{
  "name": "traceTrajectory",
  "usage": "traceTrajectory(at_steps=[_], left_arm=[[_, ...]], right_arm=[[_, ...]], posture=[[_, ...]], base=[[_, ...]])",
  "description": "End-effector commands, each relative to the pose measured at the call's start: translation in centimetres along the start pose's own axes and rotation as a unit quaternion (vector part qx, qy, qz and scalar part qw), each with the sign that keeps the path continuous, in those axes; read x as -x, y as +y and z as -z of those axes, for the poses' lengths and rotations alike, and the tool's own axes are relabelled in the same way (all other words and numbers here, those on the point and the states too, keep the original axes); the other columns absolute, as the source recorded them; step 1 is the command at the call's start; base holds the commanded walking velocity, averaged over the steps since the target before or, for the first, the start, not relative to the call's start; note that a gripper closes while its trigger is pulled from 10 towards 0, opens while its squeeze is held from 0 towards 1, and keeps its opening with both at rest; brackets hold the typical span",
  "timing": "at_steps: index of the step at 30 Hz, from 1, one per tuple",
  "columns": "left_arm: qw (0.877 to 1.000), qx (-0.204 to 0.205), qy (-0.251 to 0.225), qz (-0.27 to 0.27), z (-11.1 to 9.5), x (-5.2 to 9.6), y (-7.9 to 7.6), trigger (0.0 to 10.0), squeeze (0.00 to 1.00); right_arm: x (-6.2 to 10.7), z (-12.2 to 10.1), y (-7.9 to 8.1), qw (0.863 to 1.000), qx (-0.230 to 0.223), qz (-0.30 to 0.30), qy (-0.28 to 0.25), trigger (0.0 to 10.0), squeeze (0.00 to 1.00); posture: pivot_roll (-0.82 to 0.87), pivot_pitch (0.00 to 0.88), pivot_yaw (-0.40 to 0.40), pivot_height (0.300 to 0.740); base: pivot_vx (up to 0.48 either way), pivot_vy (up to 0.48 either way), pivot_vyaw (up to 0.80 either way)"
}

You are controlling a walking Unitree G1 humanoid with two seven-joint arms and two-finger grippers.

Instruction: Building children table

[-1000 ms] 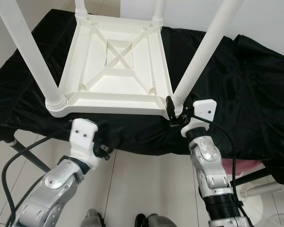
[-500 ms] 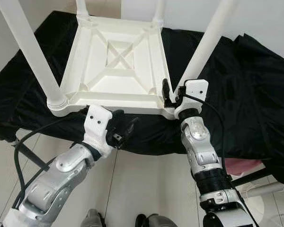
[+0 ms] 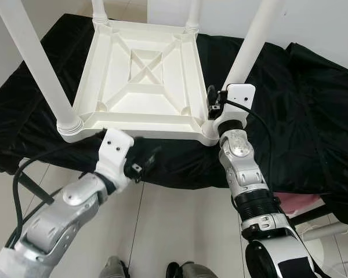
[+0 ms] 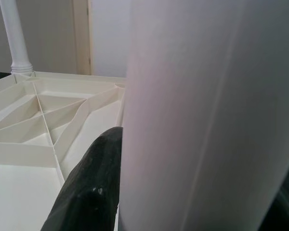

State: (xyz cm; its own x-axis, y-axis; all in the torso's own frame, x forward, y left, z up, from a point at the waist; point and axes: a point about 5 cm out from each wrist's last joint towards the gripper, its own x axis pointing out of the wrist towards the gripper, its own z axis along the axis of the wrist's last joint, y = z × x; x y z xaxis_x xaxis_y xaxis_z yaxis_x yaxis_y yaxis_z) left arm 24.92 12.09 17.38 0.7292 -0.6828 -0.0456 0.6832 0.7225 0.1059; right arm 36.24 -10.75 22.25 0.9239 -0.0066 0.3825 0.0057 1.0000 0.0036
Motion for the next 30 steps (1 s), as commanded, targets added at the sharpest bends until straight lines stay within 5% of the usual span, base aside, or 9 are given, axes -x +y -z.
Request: traceTrajectory(at_steps=[1,10,13,15,21,24,27,30], left_arm=[[0.978,0.007,0.010,0.207,0.7,0.7,-2.6,10.0,0.00],[0.982,0.018,0.055,0.181,2.9,2.1,-1.6,10.0,0.00],[0.991,0.030,0.058,0.117,3.4,2.7,0.8,10.0,0.00],[0.991,0.030,0.058,0.117,3.4,2.7,0.8,10.0,0.00],[0.997,0.076,0.014,-0.030,2.8,3.3,5.6,10.0,0.00],[0.995,0.080,0.010,-0.050,2.7,3.5,6.3,10.0,0.00],[0.992,0.076,0.002,-0.103,2.3,4.1,8.7,10.0,0.00],[0.993,0.069,0.002,-0.099,2.2,4.2,8.9,10.0,0.00]], right_arm=[[-0.1,0.2,-0.1,1.000,-0.007,0.009,0.008,10.0,0.00],[-0.2,0.8,-0.2,0.998,-0.050,0.030,0.032,10.0,0.00],[-0.2,1.2,-0.3,0.987,-0.142,0.053,0.062,10.0,0.00],[-0.2,1.2,-0.3,0.987,-0.142,0.053,0.062,10.0,0.00],[-0.2,1.9,-0.3,0.964,-0.244,0.059,0.093,10.0,0.00],[-0.3,1.9,-0.2,0.962,-0.248,0.057,0.095,10.0,0.00],[-0.2,2.0,-0.1,0.940,-0.320,0.058,0.107,10.0,0.00],[0.1,2.2,0.0,0.925,-0.357,0.059,0.114,10.0,0.00]], posture=[[0.03,0.142,-0.070,0.740],[0.03,0.144,-0.070,0.740],[0.04,0.142,-0.074,0.740],[0.04,0.142,-0.074,0.740],[0.05,0.145,-0.085,0.740],[0.05,0.145,-0.085,0.740],[0.06,0.147,-0.088,0.740],[0.05,0.147,-0.086,0.740]], base=[[0.000,0.000,0.00],[0.000,0.000,0.00],[0.000,0.000,0.00],[0.000,0.000,0.00],[0.000,0.000,0.00],[0.000,0.000,0.00],[0.000,0.000,0.00],[0.000,0.000,0.00]])
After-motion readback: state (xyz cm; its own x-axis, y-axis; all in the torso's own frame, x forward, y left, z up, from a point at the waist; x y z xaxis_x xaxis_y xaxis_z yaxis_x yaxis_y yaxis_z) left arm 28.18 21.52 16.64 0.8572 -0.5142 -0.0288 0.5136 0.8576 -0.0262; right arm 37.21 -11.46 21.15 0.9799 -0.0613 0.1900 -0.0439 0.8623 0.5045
